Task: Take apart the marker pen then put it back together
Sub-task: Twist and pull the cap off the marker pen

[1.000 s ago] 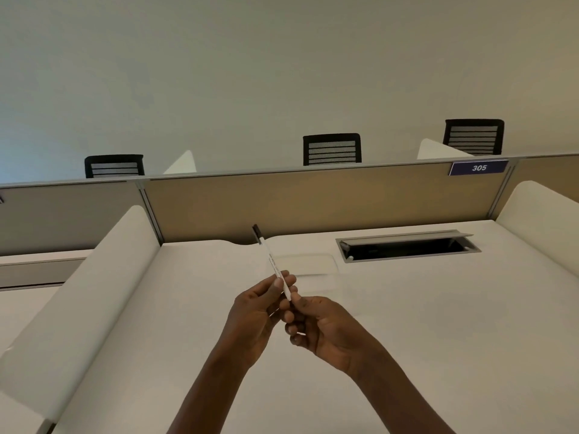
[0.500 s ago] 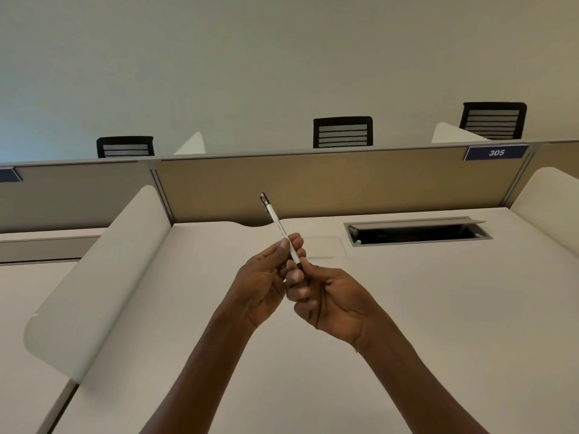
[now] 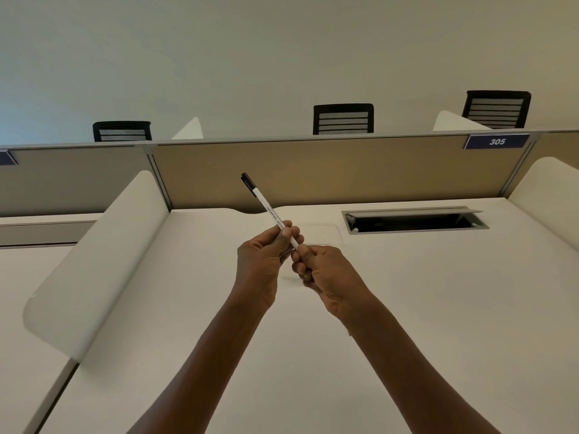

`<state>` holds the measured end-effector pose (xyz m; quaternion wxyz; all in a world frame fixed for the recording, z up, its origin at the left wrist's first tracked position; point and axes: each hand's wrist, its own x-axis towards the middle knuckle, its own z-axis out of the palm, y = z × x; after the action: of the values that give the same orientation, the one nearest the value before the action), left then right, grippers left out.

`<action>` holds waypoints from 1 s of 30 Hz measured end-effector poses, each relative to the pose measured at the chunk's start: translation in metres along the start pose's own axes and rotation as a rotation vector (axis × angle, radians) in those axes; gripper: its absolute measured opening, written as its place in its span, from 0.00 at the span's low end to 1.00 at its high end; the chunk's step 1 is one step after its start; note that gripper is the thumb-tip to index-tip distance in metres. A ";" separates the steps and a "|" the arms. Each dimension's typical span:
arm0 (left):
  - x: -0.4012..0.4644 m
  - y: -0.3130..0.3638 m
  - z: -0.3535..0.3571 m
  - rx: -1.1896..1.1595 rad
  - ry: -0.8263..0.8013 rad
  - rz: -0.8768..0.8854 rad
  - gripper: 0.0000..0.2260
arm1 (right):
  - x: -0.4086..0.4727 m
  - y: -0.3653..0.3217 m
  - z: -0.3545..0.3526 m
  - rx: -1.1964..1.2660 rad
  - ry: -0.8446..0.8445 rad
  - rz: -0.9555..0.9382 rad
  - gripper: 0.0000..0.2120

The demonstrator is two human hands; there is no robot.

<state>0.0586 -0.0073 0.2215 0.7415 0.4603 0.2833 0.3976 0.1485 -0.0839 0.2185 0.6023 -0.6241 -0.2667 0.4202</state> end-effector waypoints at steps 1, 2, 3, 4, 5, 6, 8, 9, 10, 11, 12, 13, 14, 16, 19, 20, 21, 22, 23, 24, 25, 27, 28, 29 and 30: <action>-0.001 -0.001 0.003 0.010 0.031 0.008 0.06 | 0.001 0.002 0.002 -0.137 0.080 -0.068 0.16; -0.002 -0.002 0.006 0.011 0.057 0.011 0.06 | 0.002 0.005 0.004 -0.297 0.173 -0.157 0.14; -0.003 -0.004 0.009 0.002 0.083 0.011 0.06 | 0.004 0.009 0.005 -0.466 0.266 -0.263 0.12; -0.004 -0.005 0.012 -0.016 0.107 0.009 0.07 | 0.005 0.013 0.008 -0.629 0.354 -0.369 0.10; -0.005 -0.007 0.014 -0.038 0.127 0.004 0.07 | 0.004 0.016 0.011 -0.751 0.438 -0.466 0.08; -0.006 -0.008 0.016 -0.057 0.137 -0.005 0.07 | 0.003 0.019 0.012 -0.814 0.499 -0.534 0.07; -0.006 -0.009 0.016 -0.082 0.116 -0.032 0.06 | 0.003 0.024 0.013 -0.809 0.510 -0.563 0.09; -0.005 -0.008 0.013 -0.091 0.084 -0.045 0.07 | 0.003 0.023 0.011 -0.711 0.422 -0.496 0.12; -0.003 -0.007 0.009 -0.096 0.044 -0.059 0.08 | 0.004 0.019 0.007 -0.509 0.276 -0.366 0.15; -0.001 -0.004 0.004 -0.101 -0.001 -0.075 0.09 | 0.004 0.013 0.001 -0.228 0.097 -0.209 0.17; 0.000 -0.001 -0.001 -0.106 -0.051 -0.090 0.10 | 0.003 0.006 -0.006 0.043 -0.073 -0.049 0.18; 0.002 0.002 -0.006 -0.111 -0.106 -0.101 0.10 | 0.002 0.001 -0.014 0.254 -0.213 0.075 0.19; 0.003 0.005 -0.010 -0.116 -0.160 -0.108 0.11 | 0.001 -0.002 -0.020 0.377 -0.317 0.152 0.19; 0.005 0.008 -0.013 -0.123 -0.230 -0.116 0.11 | -0.002 -0.004 -0.025 0.464 -0.453 0.222 0.18; 0.007 0.009 -0.013 -0.151 -0.252 -0.120 0.10 | -0.006 -0.006 -0.019 0.589 -0.538 0.282 0.13; 0.006 0.009 -0.012 -0.154 -0.239 -0.108 0.10 | -0.007 -0.007 -0.016 0.629 -0.510 0.293 0.11; 0.005 0.009 -0.012 -0.146 -0.217 -0.089 0.11 | -0.006 -0.007 -0.014 0.645 -0.450 0.301 0.11; 0.004 0.007 -0.011 -0.126 -0.186 -0.068 0.12 | -0.005 -0.007 -0.012 0.621 -0.378 0.296 0.12; 0.002 0.006 -0.010 -0.100 -0.149 -0.048 0.12 | -0.004 -0.007 -0.011 0.572 -0.312 0.281 0.14; 0.000 0.004 -0.009 -0.074 -0.110 -0.029 0.11 | -0.003 -0.006 -0.009 0.506 -0.256 0.253 0.16; -0.002 0.002 -0.008 -0.051 -0.070 -0.013 0.09 | -0.003 -0.006 -0.007 0.425 -0.204 0.216 0.17; -0.006 -0.001 -0.003 -0.023 0.011 0.009 0.06 | -0.002 -0.003 -0.002 0.155 -0.068 0.088 0.17; -0.008 -0.002 0.000 -0.022 0.046 0.014 0.06 | -0.002 -0.001 0.002 -0.049 0.027 -0.011 0.17; -0.009 -0.002 0.004 -0.033 0.076 0.016 0.06 | -0.002 0.002 0.005 -0.273 0.141 -0.137 0.15; -0.010 -0.002 0.008 -0.054 0.102 0.013 0.06 | -0.001 0.007 0.008 -0.496 0.258 -0.291 0.13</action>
<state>0.0599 -0.0200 0.2231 0.7357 0.4211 0.3068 0.4328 0.1400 -0.0810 0.2123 0.5145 -0.7553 -0.3690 0.1691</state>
